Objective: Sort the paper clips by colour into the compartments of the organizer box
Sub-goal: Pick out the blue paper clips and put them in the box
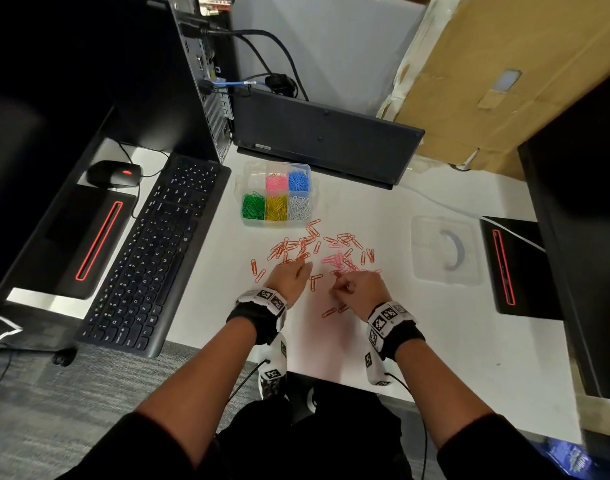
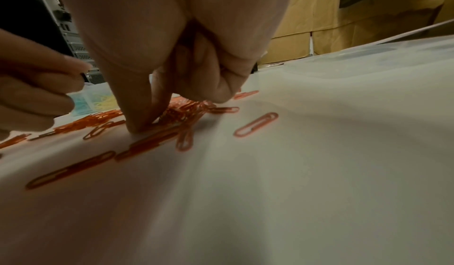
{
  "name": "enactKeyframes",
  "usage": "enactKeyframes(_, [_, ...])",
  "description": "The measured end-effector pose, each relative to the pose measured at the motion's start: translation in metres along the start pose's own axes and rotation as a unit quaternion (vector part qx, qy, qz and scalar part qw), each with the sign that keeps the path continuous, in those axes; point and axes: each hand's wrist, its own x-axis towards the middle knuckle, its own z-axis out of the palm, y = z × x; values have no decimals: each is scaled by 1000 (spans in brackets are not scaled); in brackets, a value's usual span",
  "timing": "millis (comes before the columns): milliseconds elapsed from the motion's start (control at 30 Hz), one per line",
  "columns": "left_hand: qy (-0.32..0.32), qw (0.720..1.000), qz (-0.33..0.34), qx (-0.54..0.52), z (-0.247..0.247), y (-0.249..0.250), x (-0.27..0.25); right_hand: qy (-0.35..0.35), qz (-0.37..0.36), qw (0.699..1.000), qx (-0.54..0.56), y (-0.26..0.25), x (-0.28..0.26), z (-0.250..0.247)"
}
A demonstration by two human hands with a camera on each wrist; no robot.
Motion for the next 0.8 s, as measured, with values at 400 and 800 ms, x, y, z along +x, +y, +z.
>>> enactKeyframes(400, [89, 994, 16, -59, 20, 15, 36, -96, 105, 911, 387, 9, 6, -22])
enactKeyframes(800, [39, 988, 108, 107, 18, 28, 56, -120, 164, 757, 621, 23, 36, -66])
